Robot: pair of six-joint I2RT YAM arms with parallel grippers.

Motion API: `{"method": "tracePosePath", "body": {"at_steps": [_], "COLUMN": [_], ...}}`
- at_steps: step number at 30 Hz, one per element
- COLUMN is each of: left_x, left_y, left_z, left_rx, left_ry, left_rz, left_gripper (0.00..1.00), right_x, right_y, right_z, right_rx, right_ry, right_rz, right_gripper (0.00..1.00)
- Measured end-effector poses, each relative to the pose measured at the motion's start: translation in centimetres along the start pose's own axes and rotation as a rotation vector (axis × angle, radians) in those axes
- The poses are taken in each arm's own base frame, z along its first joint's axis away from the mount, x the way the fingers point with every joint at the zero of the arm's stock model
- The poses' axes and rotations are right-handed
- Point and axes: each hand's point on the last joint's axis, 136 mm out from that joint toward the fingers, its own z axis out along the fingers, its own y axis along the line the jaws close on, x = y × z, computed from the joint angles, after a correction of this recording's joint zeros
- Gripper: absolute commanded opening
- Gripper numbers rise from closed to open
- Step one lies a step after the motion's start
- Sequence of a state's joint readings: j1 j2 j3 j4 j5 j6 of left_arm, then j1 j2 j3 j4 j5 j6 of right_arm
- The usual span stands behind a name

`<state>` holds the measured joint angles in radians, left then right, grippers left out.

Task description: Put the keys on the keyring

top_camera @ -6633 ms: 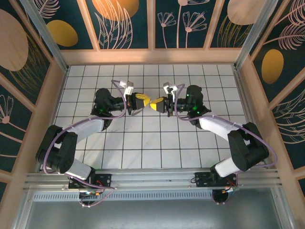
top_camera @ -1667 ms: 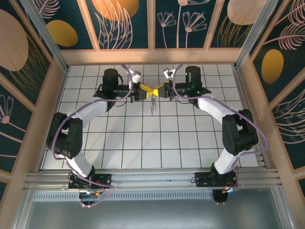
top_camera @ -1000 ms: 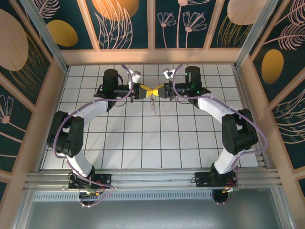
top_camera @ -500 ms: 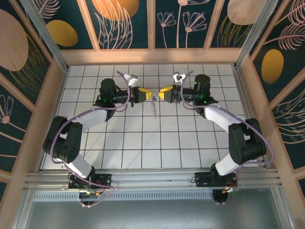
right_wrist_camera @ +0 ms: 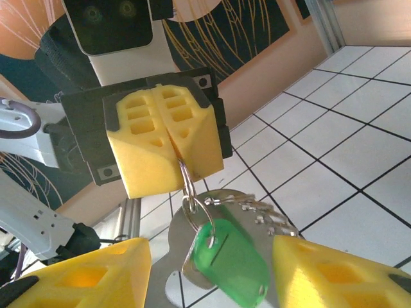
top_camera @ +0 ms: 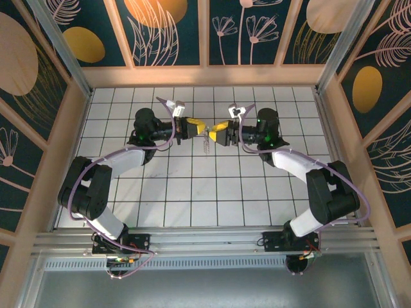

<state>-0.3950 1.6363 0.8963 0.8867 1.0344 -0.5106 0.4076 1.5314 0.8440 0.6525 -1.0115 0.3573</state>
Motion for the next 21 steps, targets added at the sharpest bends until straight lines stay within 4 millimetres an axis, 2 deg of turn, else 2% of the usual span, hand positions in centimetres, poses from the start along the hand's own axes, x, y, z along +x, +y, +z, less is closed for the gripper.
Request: {"method": "tracePosePath", "body": {"at_steps": [3,6,9,11,14,21], "left_x": [0.14,0.19,-0.05,-0.23,-0.27,-0.30], "left_y": [0.00,-0.04,-0.16,-0.26,-0.24,-0.19], "left_z": [-0.04,-0.08,-0.11,-0.09,-0.07,-0.08], "left_rx": [-0.001,-0.002,-0.005,-0.008,-0.011,-0.014], "left_ry": [0.002,0.001,-0.004,-0.009,-0.012,-0.015], "left_rz": [-0.003,-0.004,-0.005,-0.004,-0.008,-0.014], "left_gripper": [0.00,0.00,0.00,0.00,0.00,0.00], "right_x": [0.10,0.14,0.35,0.45,0.43,0.53], "right_y": [0.17,0.09,-0.03,0.05,0.25,0.44], "right_z": [0.19,0.32,0.47,0.58,0.71,0.87], "right_rx": [-0.003,-0.001,-0.002,-0.005,-0.011,-0.016], "right_ry": [0.002,0.001,0.005,0.008,0.007,0.011], "right_rz": [-0.002,-0.002,0.002,0.004,-0.008,-0.010], "right_gripper": [0.47,0.29,0.23,0.11,0.00,0.00]}}
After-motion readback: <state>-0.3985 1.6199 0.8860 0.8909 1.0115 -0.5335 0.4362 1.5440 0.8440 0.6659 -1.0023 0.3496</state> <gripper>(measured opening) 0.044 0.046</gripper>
